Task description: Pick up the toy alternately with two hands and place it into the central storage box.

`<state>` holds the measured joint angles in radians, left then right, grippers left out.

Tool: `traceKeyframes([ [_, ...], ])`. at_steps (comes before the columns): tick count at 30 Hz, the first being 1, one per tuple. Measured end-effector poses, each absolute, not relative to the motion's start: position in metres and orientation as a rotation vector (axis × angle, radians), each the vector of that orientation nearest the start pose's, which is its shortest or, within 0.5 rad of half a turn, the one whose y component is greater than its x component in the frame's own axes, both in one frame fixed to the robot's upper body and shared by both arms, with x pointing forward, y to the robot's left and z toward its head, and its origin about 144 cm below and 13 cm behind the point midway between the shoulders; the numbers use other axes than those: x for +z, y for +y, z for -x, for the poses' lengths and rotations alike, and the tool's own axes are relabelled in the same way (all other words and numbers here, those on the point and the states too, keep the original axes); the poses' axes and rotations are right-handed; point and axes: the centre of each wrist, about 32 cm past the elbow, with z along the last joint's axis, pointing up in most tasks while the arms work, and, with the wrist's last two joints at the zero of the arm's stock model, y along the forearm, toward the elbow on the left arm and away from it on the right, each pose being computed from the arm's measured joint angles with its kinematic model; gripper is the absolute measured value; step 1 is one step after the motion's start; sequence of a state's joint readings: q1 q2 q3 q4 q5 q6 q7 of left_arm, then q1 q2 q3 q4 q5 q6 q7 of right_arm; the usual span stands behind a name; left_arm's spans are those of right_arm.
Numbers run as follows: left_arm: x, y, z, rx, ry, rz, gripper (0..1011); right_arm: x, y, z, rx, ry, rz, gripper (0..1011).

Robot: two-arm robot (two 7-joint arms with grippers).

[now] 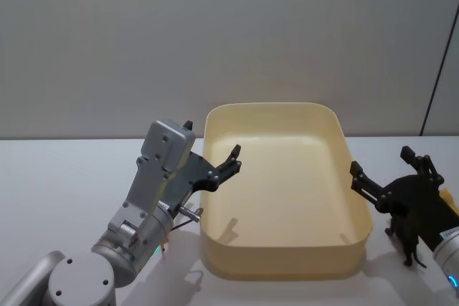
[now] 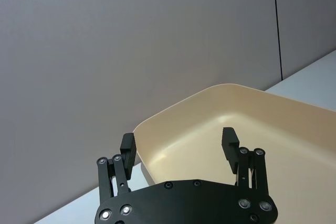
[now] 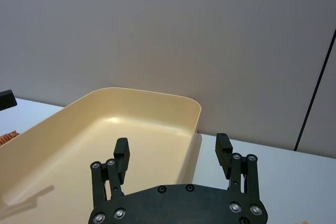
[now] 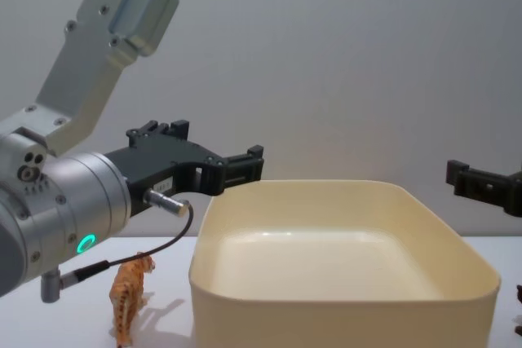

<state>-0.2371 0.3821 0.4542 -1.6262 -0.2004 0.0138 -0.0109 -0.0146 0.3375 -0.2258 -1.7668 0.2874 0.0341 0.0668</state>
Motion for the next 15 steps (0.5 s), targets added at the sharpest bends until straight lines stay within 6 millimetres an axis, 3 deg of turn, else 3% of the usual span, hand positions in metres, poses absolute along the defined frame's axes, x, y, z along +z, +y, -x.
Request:
traceKeyframes([
  [15,1.2044,0.1984,-0.492,1.124,-0.268,-0.061,1001,1.1887,-0.2409,-0.4446,-1.227,-0.088,-0.015,1001],
])
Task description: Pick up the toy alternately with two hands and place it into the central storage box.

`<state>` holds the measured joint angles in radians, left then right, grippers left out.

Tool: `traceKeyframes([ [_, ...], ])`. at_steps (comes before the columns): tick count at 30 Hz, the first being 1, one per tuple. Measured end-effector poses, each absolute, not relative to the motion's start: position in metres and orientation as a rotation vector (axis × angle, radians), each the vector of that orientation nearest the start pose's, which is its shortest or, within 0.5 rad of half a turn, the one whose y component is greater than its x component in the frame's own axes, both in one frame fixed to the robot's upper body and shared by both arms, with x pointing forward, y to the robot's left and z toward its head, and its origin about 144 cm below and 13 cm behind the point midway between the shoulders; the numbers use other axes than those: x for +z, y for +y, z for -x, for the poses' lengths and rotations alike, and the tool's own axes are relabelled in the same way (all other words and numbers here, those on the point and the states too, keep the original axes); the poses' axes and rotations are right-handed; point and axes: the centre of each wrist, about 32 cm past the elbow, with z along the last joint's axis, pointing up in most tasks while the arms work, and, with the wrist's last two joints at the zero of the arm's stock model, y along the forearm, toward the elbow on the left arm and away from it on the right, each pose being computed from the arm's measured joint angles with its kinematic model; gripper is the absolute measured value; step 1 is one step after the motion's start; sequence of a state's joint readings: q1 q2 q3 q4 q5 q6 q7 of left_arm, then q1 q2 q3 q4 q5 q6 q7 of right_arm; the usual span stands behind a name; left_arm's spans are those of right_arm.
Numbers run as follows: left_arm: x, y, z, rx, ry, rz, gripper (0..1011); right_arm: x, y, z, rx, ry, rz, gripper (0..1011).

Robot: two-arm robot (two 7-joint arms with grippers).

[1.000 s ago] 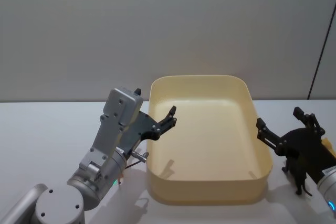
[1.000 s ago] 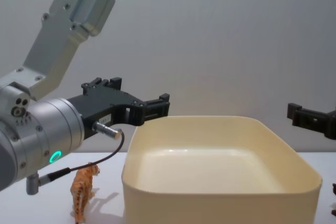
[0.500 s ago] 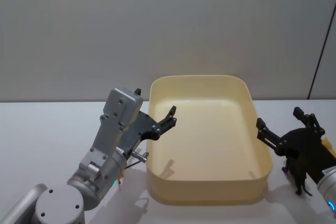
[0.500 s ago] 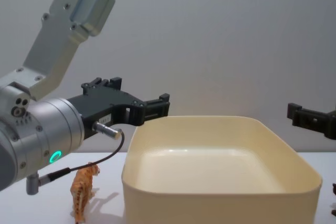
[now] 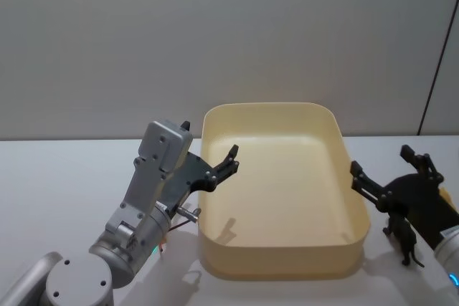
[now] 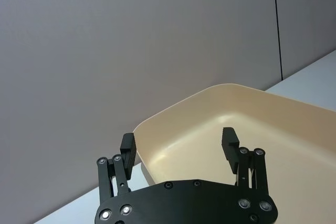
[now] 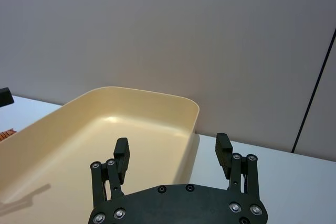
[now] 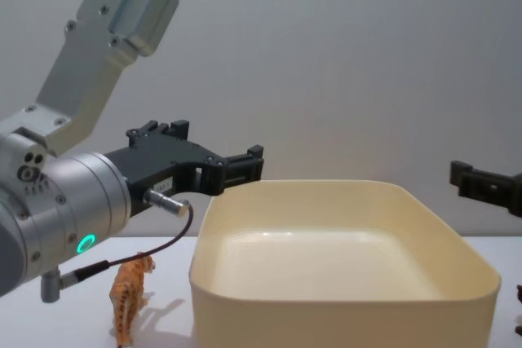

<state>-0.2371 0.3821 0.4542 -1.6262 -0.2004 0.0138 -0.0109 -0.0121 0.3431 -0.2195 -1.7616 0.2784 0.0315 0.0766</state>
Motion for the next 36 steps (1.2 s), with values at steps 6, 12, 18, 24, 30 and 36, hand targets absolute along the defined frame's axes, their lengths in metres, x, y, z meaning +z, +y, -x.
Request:
traceKeyframes([
  [6,1.204,0.198,-0.492,1.124,-0.268,-0.061,1001,1.187,-0.252,-0.44,-1.246,-0.09,0.003,1001],
  [12,1.204,0.198,-0.492,1.124,-0.268,-0.061,1001,1.185,-0.269,-0.429,-1.288,-0.086,0.028,1001],
  [18,1.204,0.198,-0.492,1.124,-0.267,-0.061,1001,1.182,-0.288,-0.415,-1.332,-0.077,0.066,1001],
  [24,1.204,0.198,-0.492,1.124,-0.268,-0.061,1001,1.177,-0.3,-0.403,-1.363,-0.065,0.1,1001],
  [30,1.204,0.198,-0.492,1.124,-0.267,-0.061,1001,1.174,-0.306,-0.398,-1.385,-0.046,0.125,1001],
  [36,1.204,0.198,-0.492,1.124,-0.268,-0.061,1001,1.167,-0.313,-0.396,-1.414,-0.015,0.154,1001],
])
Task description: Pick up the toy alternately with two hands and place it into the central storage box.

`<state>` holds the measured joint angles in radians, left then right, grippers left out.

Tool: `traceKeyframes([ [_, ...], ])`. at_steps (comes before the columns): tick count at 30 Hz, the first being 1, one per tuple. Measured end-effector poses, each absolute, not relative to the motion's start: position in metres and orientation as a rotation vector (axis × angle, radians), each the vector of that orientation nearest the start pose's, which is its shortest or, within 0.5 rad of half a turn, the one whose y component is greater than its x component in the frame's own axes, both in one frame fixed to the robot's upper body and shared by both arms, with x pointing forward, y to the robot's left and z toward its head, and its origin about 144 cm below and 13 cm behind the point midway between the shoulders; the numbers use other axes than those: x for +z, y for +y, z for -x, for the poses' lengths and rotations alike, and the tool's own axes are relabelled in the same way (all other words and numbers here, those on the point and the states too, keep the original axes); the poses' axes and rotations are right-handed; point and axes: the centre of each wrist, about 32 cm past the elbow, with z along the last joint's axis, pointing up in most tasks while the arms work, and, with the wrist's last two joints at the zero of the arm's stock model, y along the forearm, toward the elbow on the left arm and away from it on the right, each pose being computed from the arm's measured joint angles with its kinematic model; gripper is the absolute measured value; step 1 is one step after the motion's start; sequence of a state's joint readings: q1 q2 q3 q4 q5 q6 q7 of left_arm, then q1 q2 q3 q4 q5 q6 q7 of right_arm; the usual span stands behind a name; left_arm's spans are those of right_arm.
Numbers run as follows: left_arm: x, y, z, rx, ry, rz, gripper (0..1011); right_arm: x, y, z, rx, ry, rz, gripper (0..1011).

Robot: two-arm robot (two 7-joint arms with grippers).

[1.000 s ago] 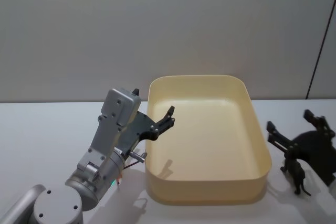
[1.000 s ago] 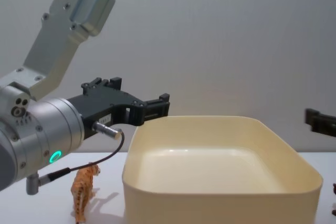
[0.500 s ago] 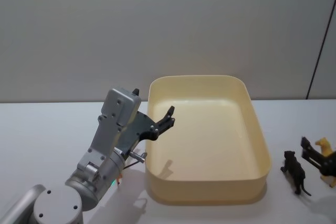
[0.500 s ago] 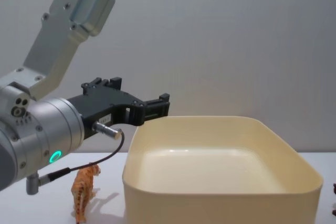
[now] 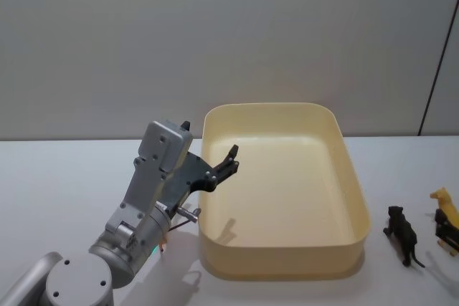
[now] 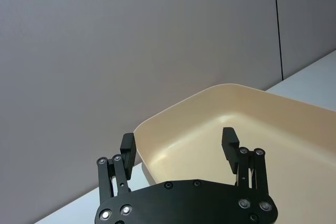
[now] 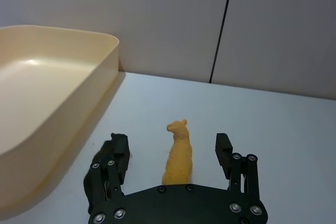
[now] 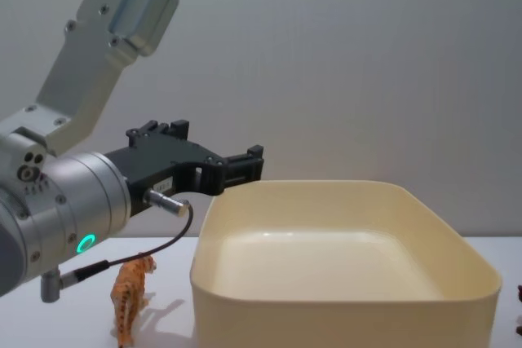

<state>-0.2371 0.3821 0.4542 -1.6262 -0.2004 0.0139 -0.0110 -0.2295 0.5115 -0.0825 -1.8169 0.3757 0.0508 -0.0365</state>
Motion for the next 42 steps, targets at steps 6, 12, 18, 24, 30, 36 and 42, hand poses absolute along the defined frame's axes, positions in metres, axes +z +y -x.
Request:
traceKeyframes([
  [6,1.204,0.198,-0.492,1.124,-0.268,-0.061,1001,1.161,-0.317,-0.399,-1.437,0.01,0.179,1001],
  [12,1.204,0.198,-0.492,1.124,-0.267,-0.061,1001,1.155,-0.321,-0.407,-1.448,0.022,0.199,1001],
  [18,1.204,0.198,-0.492,1.124,-0.268,-0.061,1001,1.149,-0.32,-0.418,-1.437,0.031,0.217,1001],
  [24,1.204,0.198,-0.492,1.124,-0.268,-0.061,1001,1.143,-0.316,-0.43,-1.411,0.046,0.239,1001],
  [30,1.204,0.198,-0.492,1.124,-0.268,-0.061,1001,1.138,-0.312,-0.439,-1.389,0.058,0.255,942],
  [36,1.204,0.198,-0.492,1.124,-0.267,-0.061,1001,1.136,-0.309,-0.444,-1.377,0.064,0.265,780],
  [42,1.204,0.198,-0.492,1.124,-0.268,-0.061,1001,1.134,-0.307,-0.448,-1.368,0.069,0.272,558],
])
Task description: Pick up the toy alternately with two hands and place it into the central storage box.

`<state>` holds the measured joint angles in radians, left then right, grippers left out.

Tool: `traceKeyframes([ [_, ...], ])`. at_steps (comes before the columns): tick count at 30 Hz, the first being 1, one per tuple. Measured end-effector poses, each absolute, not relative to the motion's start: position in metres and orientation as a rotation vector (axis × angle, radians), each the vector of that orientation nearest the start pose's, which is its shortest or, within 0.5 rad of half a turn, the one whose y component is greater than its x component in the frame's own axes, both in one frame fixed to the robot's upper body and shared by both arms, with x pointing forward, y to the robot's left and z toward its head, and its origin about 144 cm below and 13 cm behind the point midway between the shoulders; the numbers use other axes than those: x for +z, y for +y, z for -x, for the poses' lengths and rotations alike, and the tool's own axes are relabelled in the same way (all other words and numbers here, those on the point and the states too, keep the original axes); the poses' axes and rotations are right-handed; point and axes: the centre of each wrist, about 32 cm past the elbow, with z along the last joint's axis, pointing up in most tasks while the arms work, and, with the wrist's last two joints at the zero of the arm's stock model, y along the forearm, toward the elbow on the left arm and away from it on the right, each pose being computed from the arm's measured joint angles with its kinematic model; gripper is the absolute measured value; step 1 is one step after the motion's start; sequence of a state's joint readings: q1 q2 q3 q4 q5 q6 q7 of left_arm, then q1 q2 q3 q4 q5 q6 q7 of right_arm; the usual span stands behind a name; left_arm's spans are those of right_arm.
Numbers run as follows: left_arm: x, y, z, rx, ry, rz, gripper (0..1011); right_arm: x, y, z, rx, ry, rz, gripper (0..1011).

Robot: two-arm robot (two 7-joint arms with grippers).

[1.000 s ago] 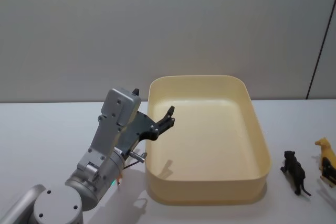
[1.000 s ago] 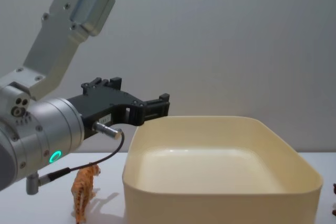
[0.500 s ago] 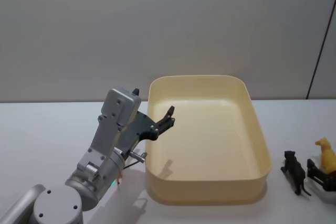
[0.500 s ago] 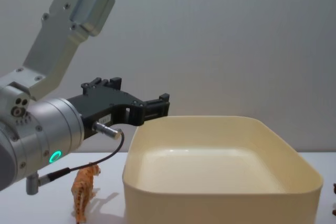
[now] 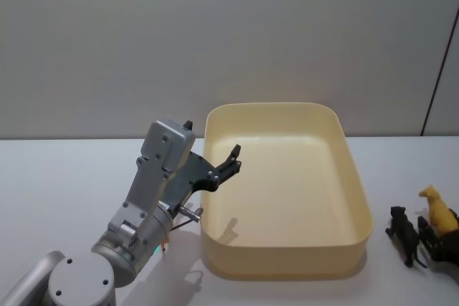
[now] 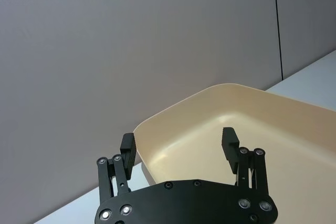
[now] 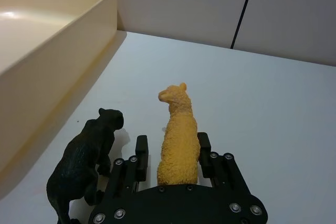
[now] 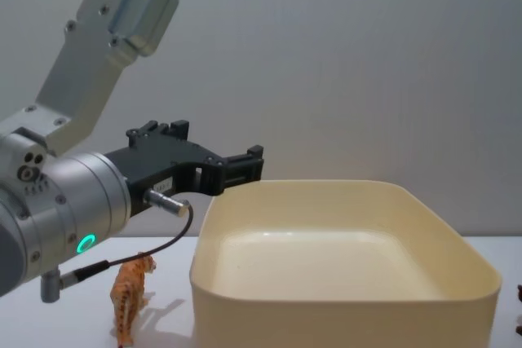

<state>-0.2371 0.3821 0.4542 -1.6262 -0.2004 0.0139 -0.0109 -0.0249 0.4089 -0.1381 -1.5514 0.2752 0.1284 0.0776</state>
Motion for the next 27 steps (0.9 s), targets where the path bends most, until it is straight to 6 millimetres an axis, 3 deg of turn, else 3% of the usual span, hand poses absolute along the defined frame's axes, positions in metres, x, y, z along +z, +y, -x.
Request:
traceKeyframes([
  [7,1.2044,0.1984,-0.492,1.124,-0.267,-0.061,1001,1.1326,-0.3062,-0.451,-1.361,0.072,0.277,349],
  [9,1.2044,0.1984,-0.492,1.124,-0.267,-0.061,1001,1.1325,-0.306,-0.4513,-1.36,0.071,0.278,330],
  [27,1.2044,0.1984,-0.492,1.124,-0.268,-0.061,1001,1.1424,-0.3081,-0.4549,-1.41,-0.065,0.221,330],
])
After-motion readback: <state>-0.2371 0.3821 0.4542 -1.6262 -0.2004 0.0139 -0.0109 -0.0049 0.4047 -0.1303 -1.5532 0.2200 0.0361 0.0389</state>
